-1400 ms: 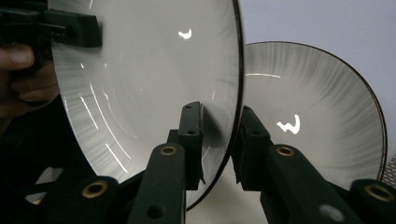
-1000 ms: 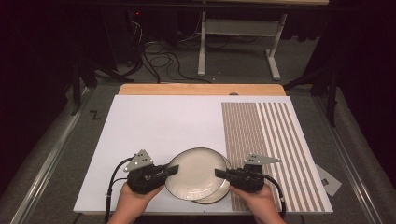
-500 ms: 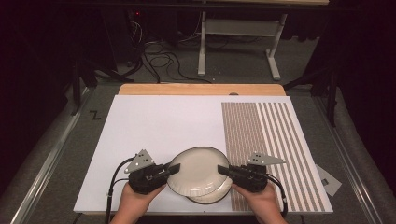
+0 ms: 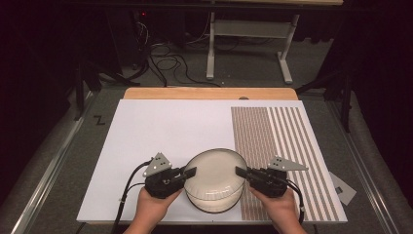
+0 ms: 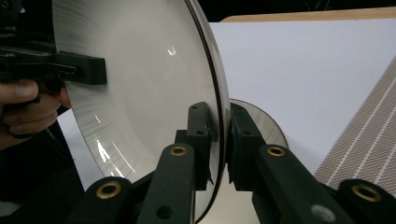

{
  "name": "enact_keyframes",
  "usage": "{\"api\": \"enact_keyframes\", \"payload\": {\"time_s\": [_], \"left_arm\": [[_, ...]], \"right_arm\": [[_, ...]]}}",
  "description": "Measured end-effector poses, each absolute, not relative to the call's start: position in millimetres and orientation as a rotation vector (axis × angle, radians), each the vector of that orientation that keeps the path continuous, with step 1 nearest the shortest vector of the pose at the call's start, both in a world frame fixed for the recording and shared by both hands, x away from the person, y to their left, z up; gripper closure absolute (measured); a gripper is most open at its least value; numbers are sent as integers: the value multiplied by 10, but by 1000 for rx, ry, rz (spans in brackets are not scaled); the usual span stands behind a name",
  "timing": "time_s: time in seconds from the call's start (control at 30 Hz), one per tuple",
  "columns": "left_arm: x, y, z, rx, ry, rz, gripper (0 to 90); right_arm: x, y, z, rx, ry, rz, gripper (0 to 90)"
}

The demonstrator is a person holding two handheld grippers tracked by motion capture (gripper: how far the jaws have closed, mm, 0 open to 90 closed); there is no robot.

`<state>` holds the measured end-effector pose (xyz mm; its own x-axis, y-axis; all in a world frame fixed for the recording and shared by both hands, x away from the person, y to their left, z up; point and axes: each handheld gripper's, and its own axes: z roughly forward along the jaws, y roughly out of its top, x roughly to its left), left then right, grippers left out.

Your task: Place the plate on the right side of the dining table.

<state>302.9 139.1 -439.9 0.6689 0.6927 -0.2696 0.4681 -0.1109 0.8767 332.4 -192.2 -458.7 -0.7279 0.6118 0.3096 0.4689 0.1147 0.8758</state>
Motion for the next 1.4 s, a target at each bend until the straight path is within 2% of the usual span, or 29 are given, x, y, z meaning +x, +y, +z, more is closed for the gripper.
{"api": "enact_keyframes", "payload": {"time_s": [0.5,1.4], "left_arm": [[3289,1149,-4373,1723,942,236,781],[3562,554,-4248,1776,941,228,772]], "right_arm": [[3482,-2150,-4444,1097,2197,1652,839],[3629,-2700,-4315,1136,2071,1666,837]]}}
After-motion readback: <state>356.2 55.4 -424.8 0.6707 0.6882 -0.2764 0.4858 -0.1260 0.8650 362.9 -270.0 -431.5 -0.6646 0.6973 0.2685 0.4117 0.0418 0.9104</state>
